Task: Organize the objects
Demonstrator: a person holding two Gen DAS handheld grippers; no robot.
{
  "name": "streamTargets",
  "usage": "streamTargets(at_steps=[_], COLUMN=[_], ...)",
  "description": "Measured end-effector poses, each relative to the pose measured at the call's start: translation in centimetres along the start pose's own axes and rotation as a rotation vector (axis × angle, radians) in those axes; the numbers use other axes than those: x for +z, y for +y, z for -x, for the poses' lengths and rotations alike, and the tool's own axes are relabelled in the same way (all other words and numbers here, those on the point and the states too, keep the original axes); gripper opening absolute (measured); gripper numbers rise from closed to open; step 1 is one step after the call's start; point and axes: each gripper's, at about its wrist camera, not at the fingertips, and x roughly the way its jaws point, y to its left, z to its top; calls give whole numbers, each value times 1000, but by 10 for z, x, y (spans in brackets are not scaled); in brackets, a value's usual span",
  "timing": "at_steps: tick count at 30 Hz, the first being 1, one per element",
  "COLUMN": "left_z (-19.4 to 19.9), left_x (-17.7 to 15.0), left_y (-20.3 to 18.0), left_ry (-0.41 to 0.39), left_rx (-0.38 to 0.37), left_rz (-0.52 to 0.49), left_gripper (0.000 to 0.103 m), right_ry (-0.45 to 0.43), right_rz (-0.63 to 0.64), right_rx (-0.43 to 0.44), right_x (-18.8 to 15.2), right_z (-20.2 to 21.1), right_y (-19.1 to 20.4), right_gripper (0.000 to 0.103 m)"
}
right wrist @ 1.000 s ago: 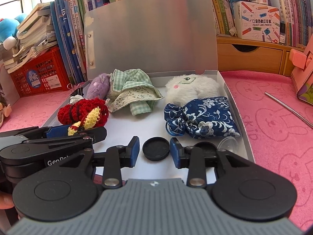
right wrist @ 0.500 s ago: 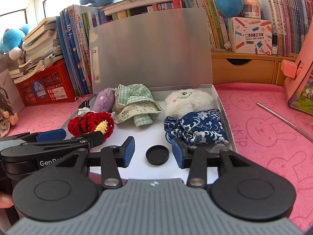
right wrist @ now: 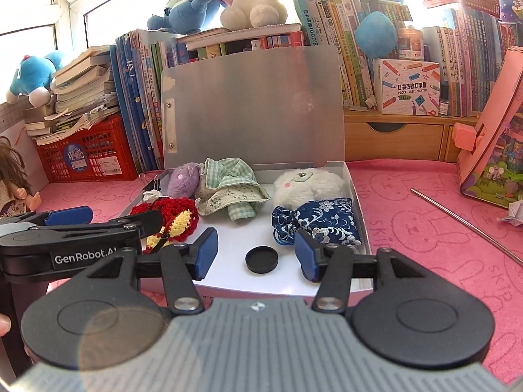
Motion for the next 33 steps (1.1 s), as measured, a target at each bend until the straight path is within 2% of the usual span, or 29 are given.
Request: streamTargets(at_steps=[13,27,33], left_z=[54,89,97], left_x=[-3,-24,-39], left_y=[-16,-18,-20], left_ry=[-52,-31,-17], left_rx=[28,15,23], left_rz=[-17,1,-26], left_gripper=[100,100,100], right_ry=[-25,-36,-26], right_rz=[2,-5,-1], right_rx=[-3,4,5], right_x=[-7,-29,-44], right_z=[46,79,88], right_y=[-2,0,2], right_gripper=[74,76,77])
